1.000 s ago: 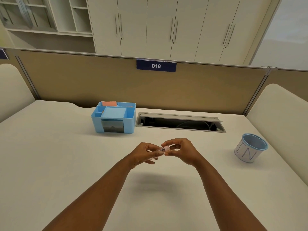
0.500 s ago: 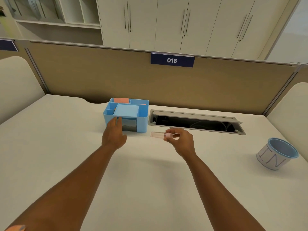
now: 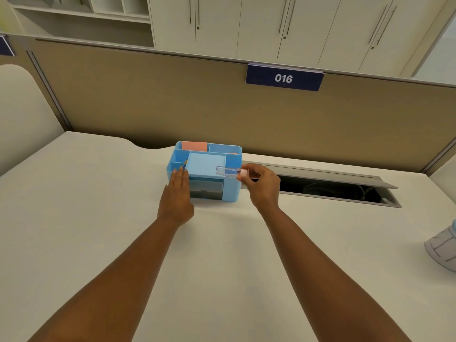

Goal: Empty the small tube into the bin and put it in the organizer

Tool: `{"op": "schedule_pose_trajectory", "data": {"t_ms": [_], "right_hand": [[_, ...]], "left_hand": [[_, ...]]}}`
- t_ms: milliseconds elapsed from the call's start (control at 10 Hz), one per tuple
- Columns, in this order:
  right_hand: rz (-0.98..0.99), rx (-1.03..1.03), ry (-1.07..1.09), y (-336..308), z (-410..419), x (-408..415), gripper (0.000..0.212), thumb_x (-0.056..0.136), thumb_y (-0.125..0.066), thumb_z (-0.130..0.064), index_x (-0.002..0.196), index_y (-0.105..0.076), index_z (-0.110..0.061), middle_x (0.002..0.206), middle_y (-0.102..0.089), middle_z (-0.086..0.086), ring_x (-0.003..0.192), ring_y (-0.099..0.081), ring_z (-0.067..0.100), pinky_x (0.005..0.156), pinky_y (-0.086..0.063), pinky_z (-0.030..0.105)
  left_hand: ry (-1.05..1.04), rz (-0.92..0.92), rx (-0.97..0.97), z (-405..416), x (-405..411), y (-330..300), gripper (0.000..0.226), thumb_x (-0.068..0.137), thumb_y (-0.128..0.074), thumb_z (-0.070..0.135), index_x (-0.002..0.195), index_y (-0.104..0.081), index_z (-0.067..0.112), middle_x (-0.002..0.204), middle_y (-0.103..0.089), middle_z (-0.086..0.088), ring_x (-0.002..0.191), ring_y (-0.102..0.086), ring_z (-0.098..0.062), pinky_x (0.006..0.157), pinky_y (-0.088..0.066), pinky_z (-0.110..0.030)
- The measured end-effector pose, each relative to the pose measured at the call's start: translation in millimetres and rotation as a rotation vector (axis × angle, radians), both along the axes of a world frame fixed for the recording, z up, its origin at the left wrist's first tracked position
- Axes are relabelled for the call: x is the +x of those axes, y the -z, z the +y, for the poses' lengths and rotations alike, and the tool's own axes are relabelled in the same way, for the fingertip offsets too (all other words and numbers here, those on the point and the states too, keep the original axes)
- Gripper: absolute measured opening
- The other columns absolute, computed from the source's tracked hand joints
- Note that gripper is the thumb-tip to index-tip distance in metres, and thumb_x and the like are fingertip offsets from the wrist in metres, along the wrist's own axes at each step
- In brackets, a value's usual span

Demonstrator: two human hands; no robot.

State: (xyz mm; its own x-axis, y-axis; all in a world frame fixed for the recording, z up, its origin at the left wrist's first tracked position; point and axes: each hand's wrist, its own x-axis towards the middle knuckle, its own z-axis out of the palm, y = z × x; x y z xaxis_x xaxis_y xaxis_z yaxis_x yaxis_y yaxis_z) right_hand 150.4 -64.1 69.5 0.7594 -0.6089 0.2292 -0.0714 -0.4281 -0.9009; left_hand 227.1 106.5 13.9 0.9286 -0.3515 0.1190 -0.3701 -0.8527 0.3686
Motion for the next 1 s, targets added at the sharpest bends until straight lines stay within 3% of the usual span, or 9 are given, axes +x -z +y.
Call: {"op": "schedule_pose_trajectory", "data": {"t_ms": [200,400,800,900,1000], "right_hand": [[0.013,-0.005,-0.013,7,20,39,0.021,0.079,-0.068,-0.018,0.099,-0.068,-0.009,0.108,-0.068,0.013,0.095,-0.062,0.019,0.056,-0.040,0.000],[0.080,-0.042,-0.006,20,34,59,0.023,0.082,-0.066,-0.015,0.103,-0.066,-0.009,0.113,-0.065,0.014,0.101,-0.061,0.022,0.078,-0.050,0.025],[0.154,-0.091,-0.056,16,34,52,0.037,0.088,-0.057,-0.023,0.123,-0.054,-0.013,0.124,-0.059,0.016,0.107,-0.057,0.025,0.080,-0.046,0.026],[0.163,-0.125,-0.042,12,26,42,0.039,0.089,-0.055,-0.022,0.126,-0.051,-0.011,0.129,-0.056,0.017,0.113,-0.055,0.027,0.092,-0.048,0.036],[0.204,-0.224,-0.010,4,19,25,0.039,0.092,-0.048,-0.022,0.130,-0.047,-0.011,0.137,-0.051,0.013,0.124,-0.047,0.026,0.099,-0.042,0.036]], "left_hand": [[0.018,0.002,-0.065,0,0,9,0.093,0.081,-0.057,-0.001,0.143,0.010,0.016,0.157,0.011,0.000,0.144,0.011,-0.019,0.113,-0.034,-0.039],[0.021,0.006,-0.063,1,2,15,0.099,0.079,-0.060,0.000,0.143,0.014,0.017,0.156,0.015,0.002,0.144,0.013,-0.020,0.103,-0.045,-0.032],[0.032,0.040,-0.013,4,1,11,0.101,0.079,-0.062,0.003,0.142,0.015,0.018,0.156,0.018,0.001,0.144,0.014,-0.021,0.108,-0.040,-0.039],[0.030,0.061,0.008,5,2,6,0.100,0.079,-0.063,0.004,0.143,0.013,0.019,0.156,0.016,0.001,0.144,0.012,-0.021,0.109,-0.038,-0.042],[0.016,0.103,0.079,6,-1,-6,0.098,0.079,-0.063,0.007,0.143,0.010,0.017,0.157,0.013,-0.002,0.145,0.009,-0.023,0.114,-0.030,-0.045]]}}
